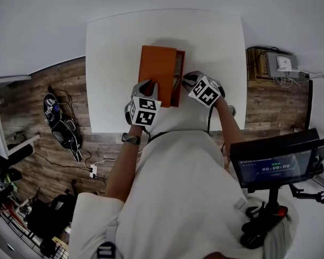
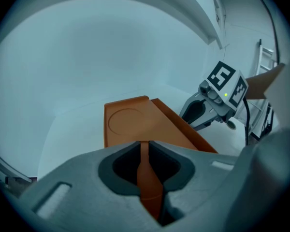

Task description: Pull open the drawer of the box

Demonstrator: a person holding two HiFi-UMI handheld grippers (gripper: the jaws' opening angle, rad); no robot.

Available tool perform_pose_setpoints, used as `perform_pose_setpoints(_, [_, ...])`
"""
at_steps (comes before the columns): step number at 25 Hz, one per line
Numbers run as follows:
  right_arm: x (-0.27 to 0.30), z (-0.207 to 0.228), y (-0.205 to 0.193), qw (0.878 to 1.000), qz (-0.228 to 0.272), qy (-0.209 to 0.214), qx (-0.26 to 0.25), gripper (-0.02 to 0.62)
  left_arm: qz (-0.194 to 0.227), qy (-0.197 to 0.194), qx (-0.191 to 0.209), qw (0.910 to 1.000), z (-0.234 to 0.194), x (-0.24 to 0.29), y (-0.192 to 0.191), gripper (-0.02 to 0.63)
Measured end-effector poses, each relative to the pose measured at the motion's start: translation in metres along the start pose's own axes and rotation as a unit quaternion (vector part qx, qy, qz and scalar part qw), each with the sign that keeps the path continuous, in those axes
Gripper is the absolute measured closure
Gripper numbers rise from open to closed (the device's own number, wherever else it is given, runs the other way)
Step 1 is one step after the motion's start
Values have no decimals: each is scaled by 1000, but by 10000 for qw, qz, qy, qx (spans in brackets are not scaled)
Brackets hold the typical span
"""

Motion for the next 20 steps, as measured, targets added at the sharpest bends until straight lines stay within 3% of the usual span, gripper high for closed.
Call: perform_pose_setpoints(20, [0, 18, -33, 9981, -147, -241, 556, 528, -154, -45, 116, 9998, -13, 13, -3, 549])
Point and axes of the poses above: the fingertips, and each gripper's own axes: x forward along the fingers, z to its right, y out of its top, the point moved 7 cm from there along -x, backward along the fingers, and after that the axes turned 15 degrees about -y, right-handed, at the moved point
